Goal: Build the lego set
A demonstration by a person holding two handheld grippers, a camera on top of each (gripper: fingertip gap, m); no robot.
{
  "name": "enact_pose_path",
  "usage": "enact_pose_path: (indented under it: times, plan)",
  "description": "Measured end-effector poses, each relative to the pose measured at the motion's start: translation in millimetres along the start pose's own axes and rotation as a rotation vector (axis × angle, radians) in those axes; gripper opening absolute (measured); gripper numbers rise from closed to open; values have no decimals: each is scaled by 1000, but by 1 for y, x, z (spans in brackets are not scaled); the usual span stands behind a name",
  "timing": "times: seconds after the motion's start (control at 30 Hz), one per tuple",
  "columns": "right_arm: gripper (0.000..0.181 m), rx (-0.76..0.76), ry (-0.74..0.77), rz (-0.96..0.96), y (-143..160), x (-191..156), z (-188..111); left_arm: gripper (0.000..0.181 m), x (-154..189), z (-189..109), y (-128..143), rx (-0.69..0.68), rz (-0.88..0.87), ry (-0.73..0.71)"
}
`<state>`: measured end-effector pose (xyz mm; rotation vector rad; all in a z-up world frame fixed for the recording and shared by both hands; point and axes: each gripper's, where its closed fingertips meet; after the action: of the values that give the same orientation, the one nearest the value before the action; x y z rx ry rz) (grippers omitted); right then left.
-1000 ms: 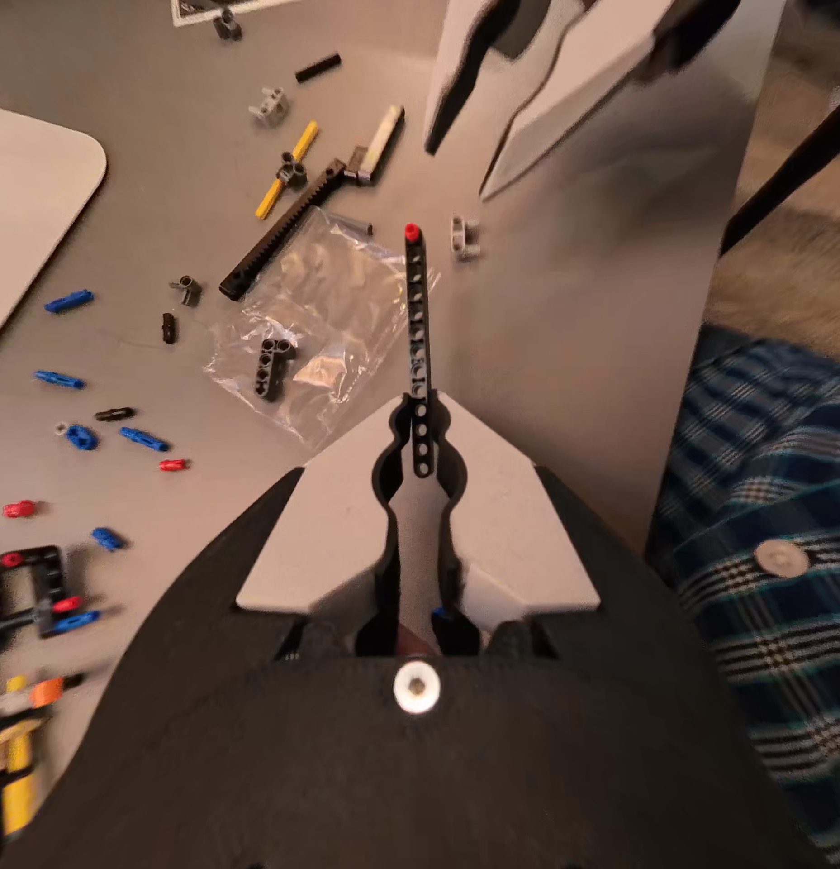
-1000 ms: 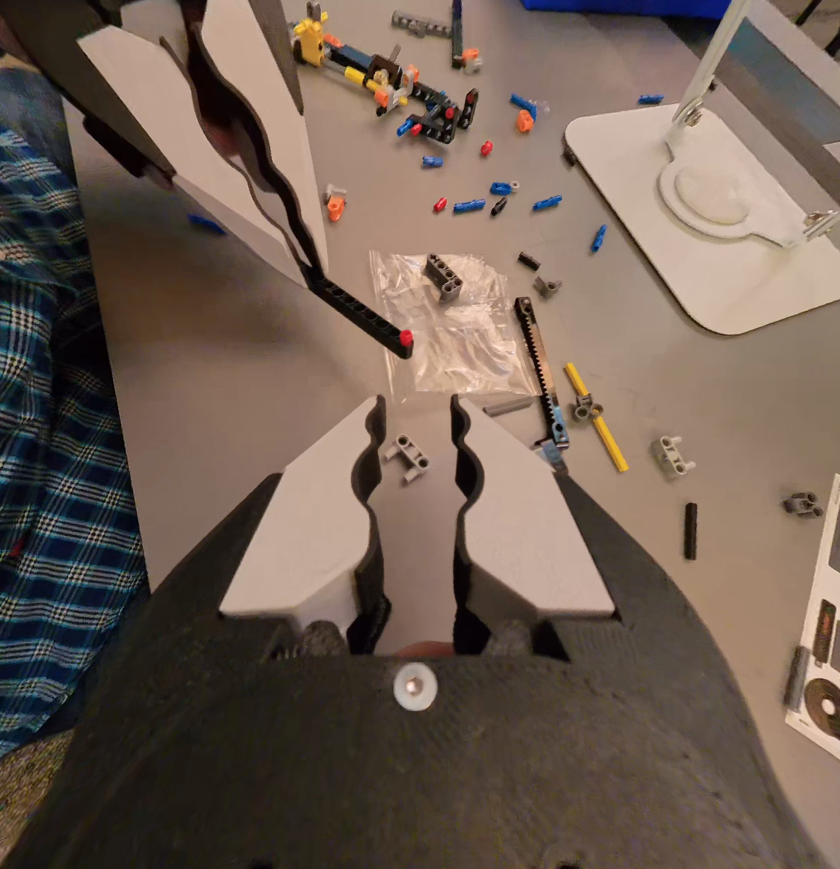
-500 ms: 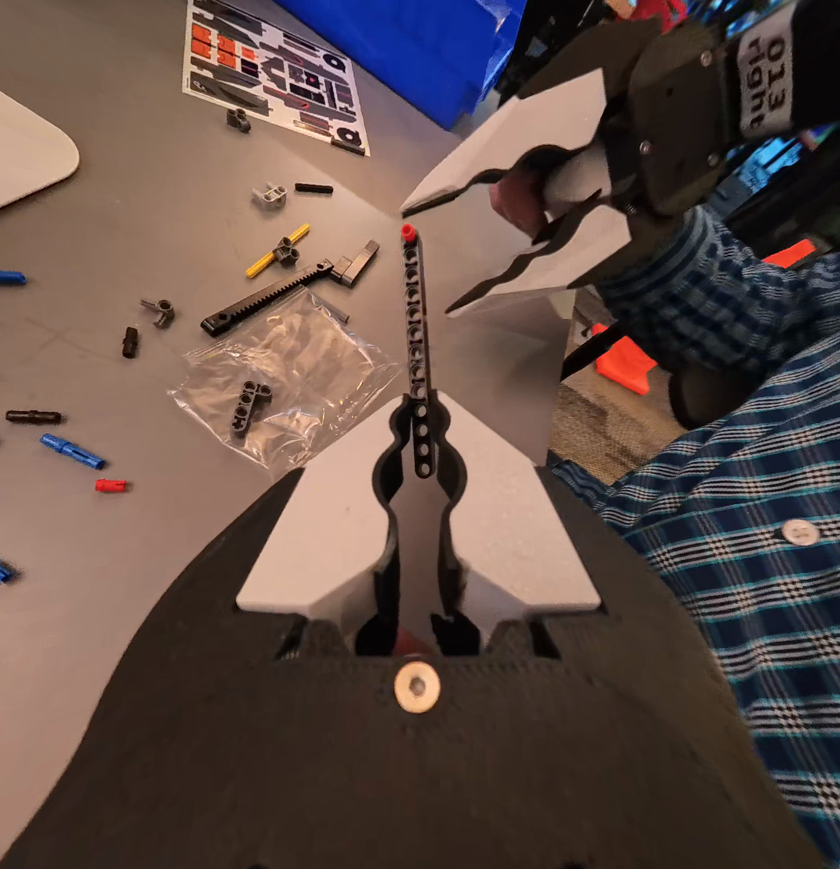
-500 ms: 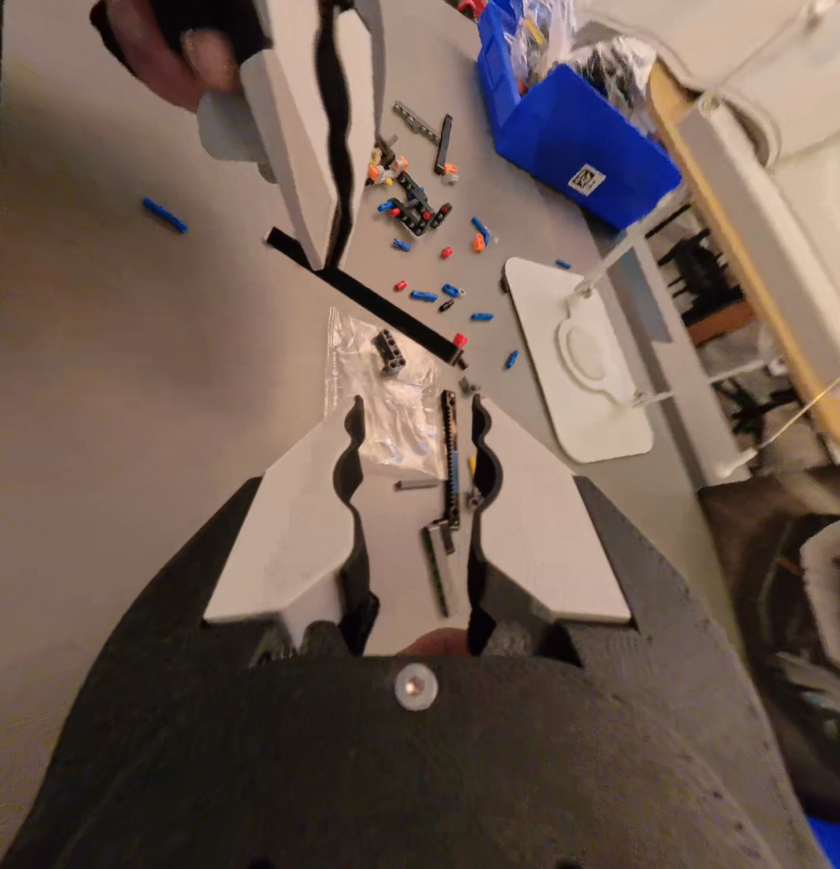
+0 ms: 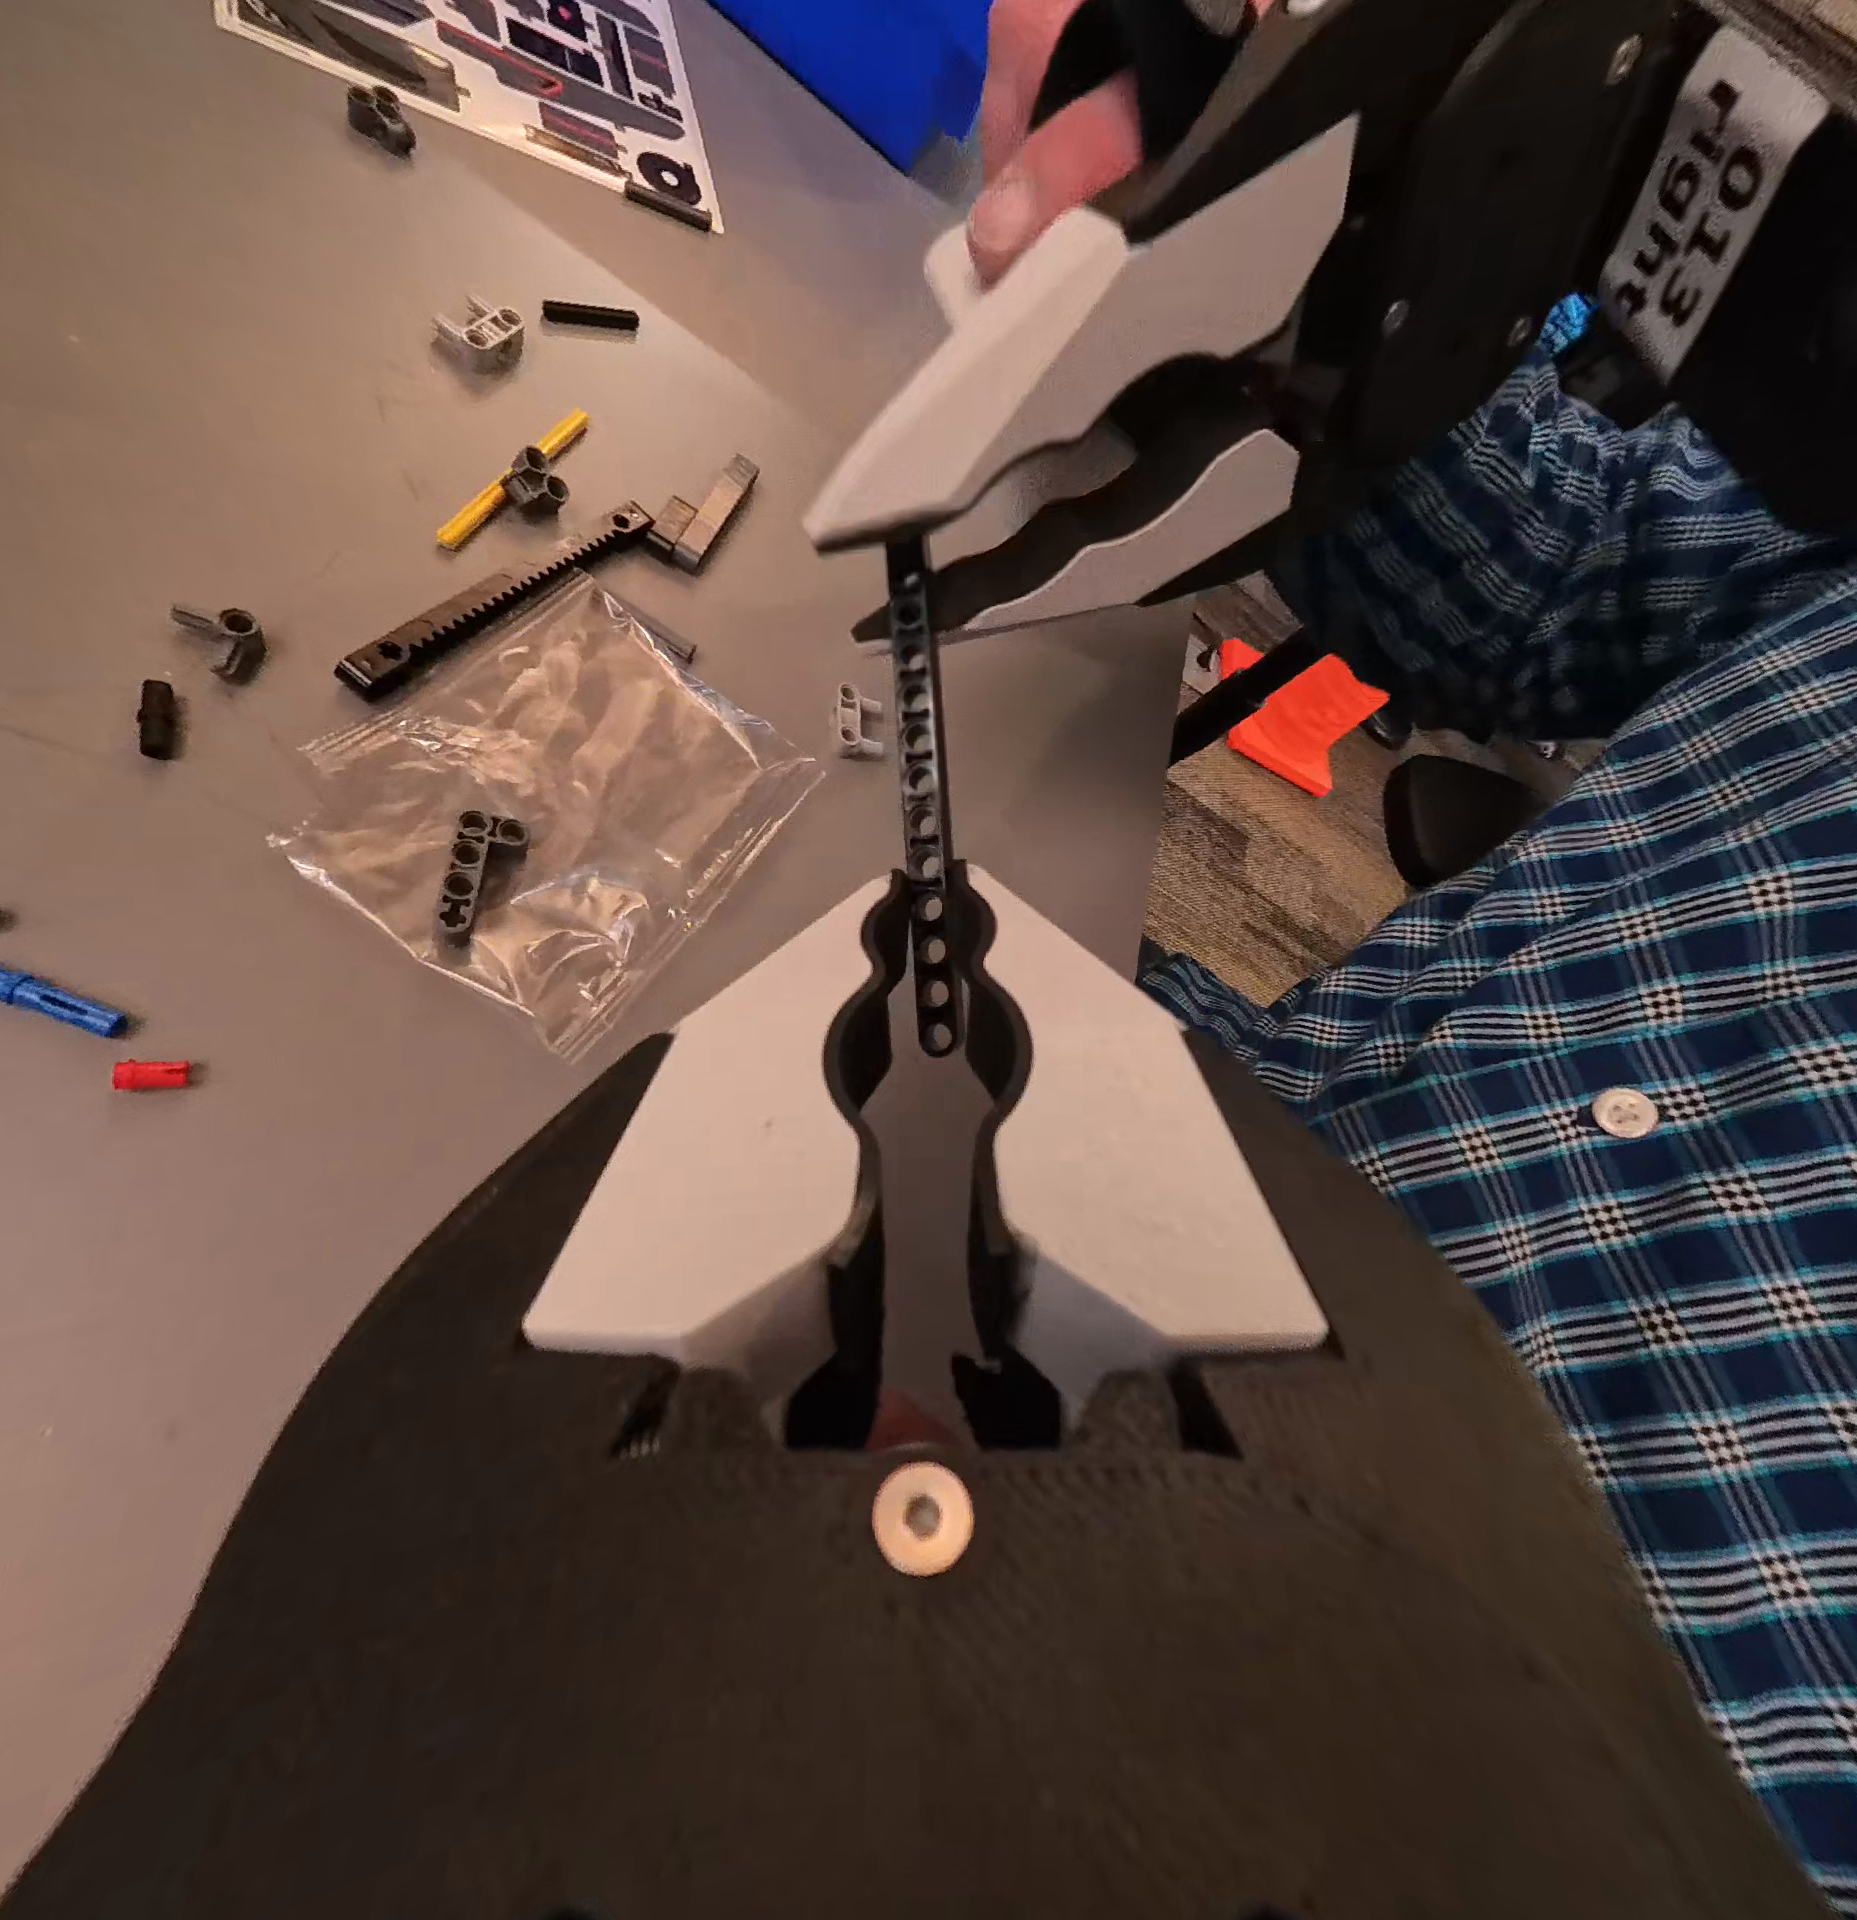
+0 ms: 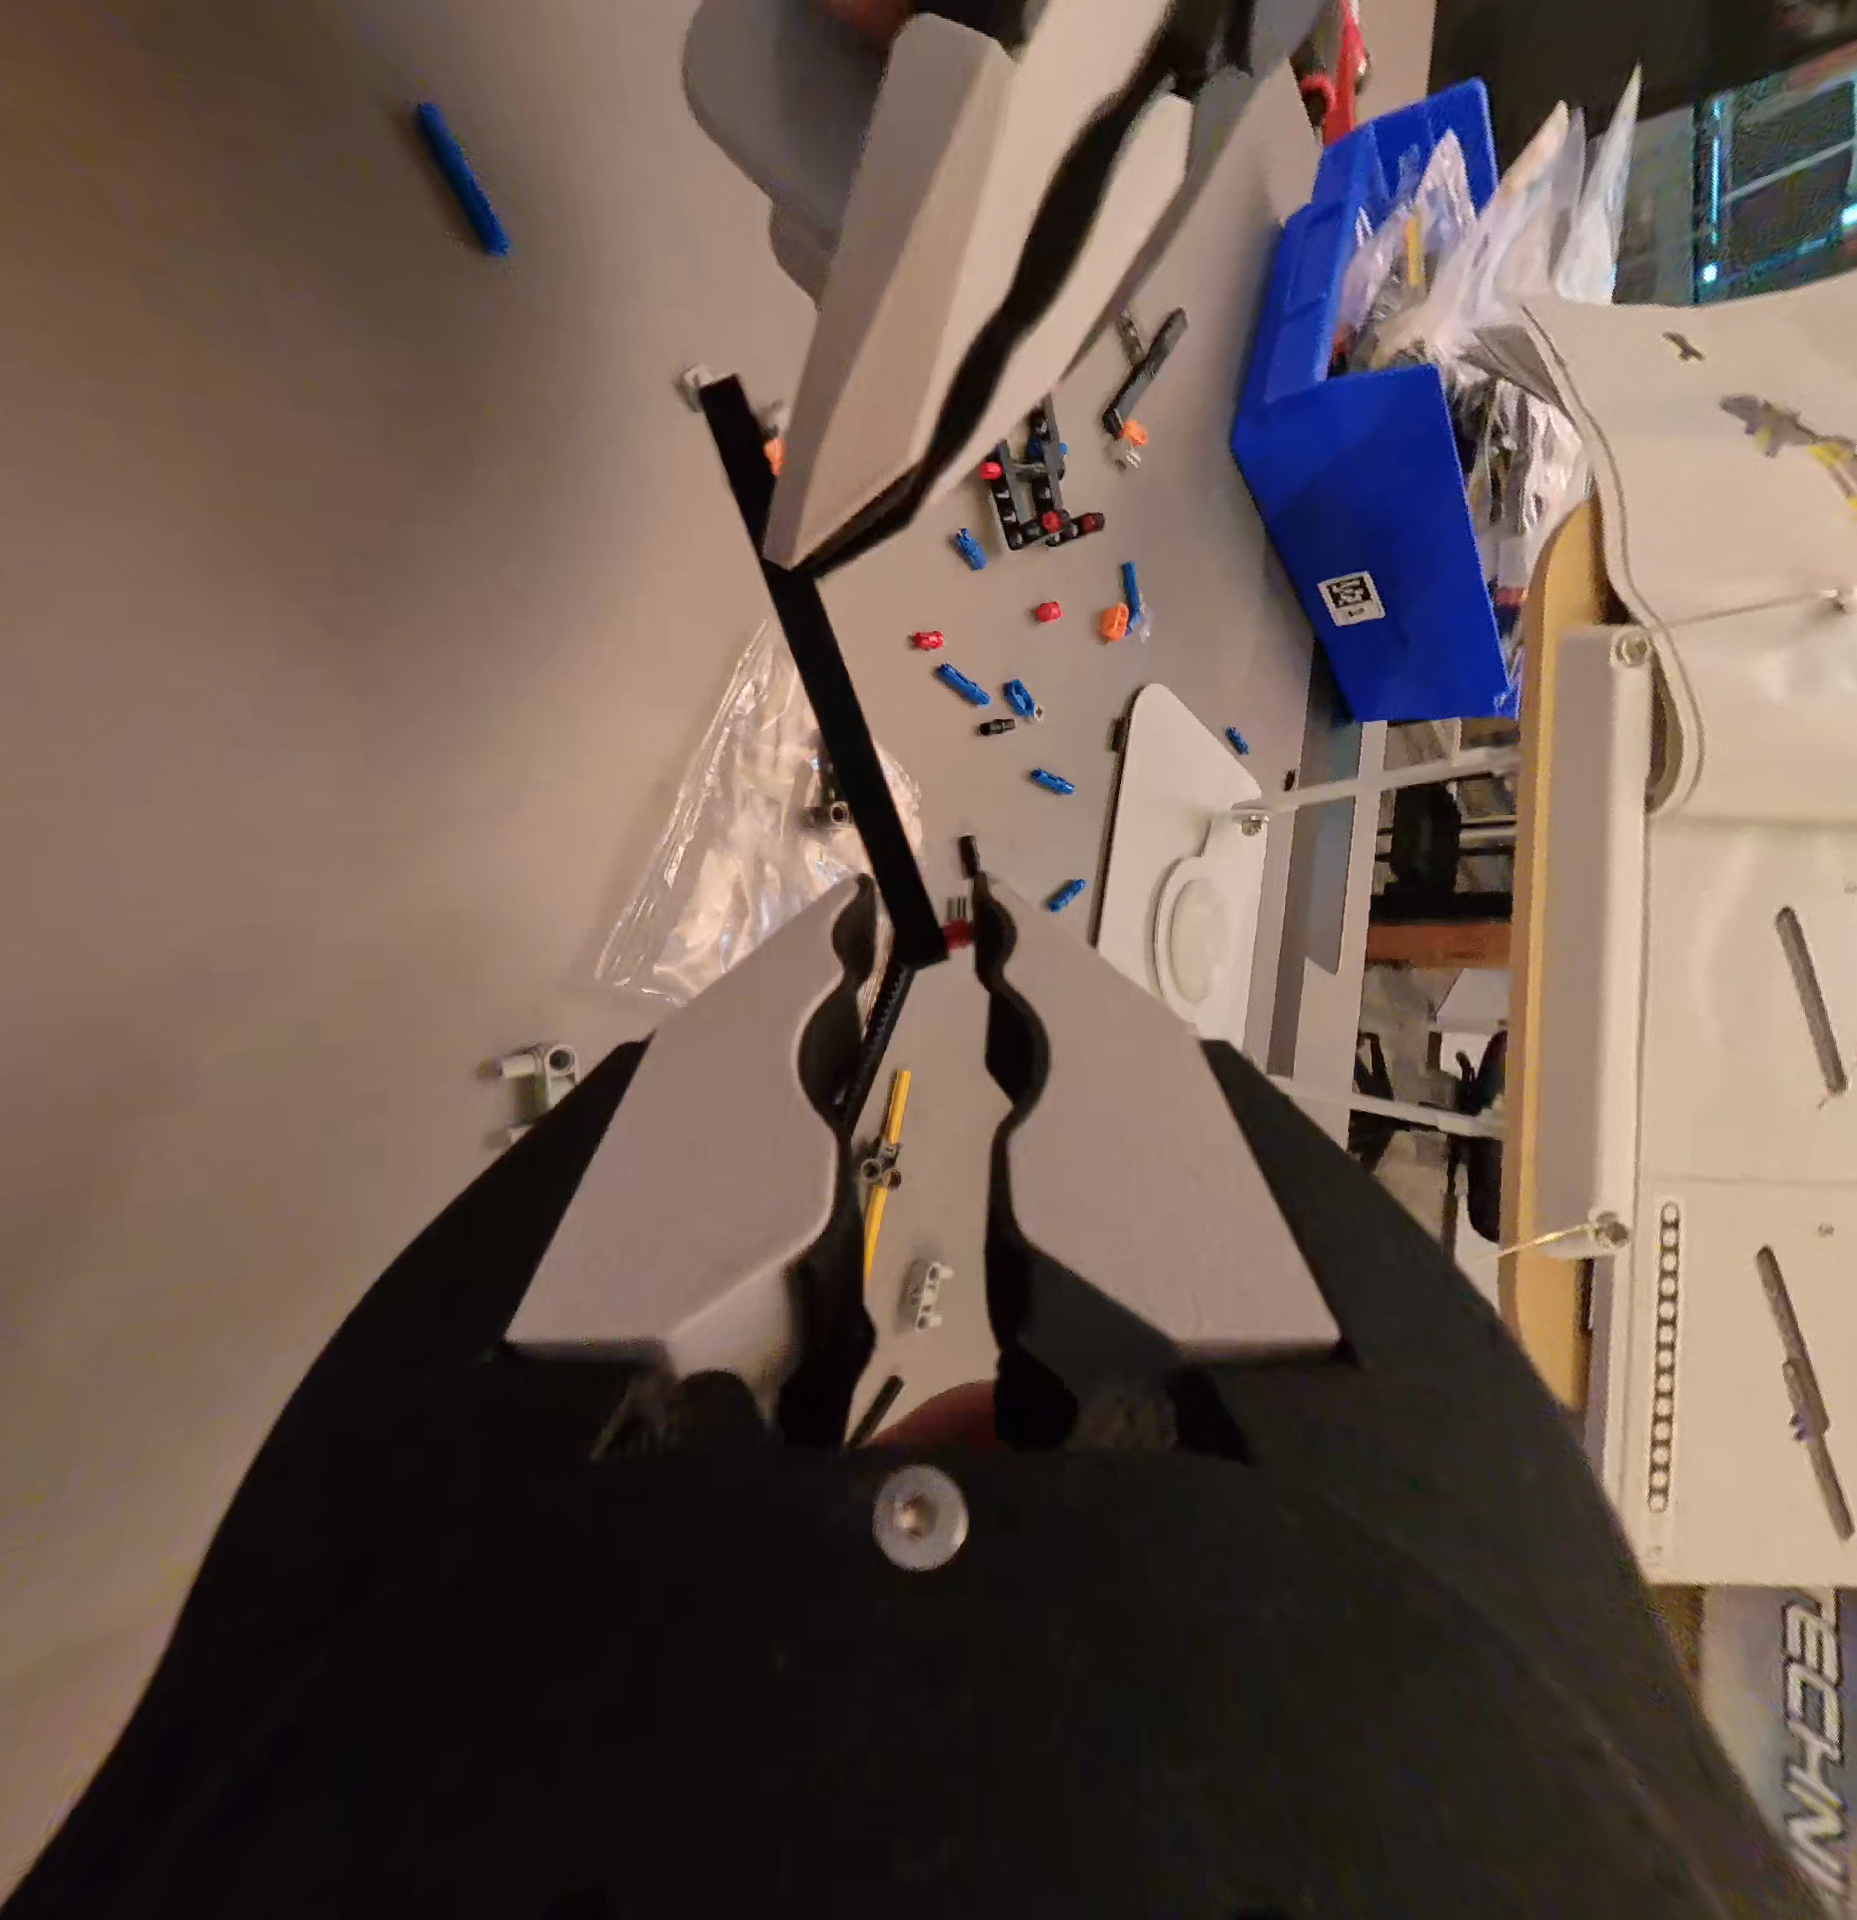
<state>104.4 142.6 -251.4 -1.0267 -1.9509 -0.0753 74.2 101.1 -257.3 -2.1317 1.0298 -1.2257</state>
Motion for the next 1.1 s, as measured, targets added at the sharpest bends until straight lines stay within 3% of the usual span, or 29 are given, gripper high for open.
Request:
enact_pose_path:
  times: [0.03, 0.27, 0.57, 0.77, 0.97, 1.1]
  plan:
    - [14, -6, -10, -19, 0, -1, 0, 5, 0, 0, 0, -7, -1, 3]
    - [7, -5, -99, -22, 0, -15, -2, 5, 3, -4, -1, -3, -17, 41]
    - [8, 14, -63, 34, 2, -4, 3, 5, 0, -7, -7, 27, -14, 27]
    - [44, 47, -15, 241, 11, 20, -1, 5, -6, -13, -15, 92, -53, 26]
    - [42, 159, 0, 587, 20, 39, -14, 5, -5, -23, -32, 217, -110, 87]
    - [41, 178, 42, 567, 16, 43, -17, 5, -5, -24, -36, 244, -139, 117]
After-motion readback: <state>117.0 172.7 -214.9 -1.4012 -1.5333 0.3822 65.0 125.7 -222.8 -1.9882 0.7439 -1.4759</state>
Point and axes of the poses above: each gripper's, where its closed fingertips meet, z out along the fingers, y out of its underside, x = y × z across the jaws, and after that the axes turned 2 degrees about -z, right-handed
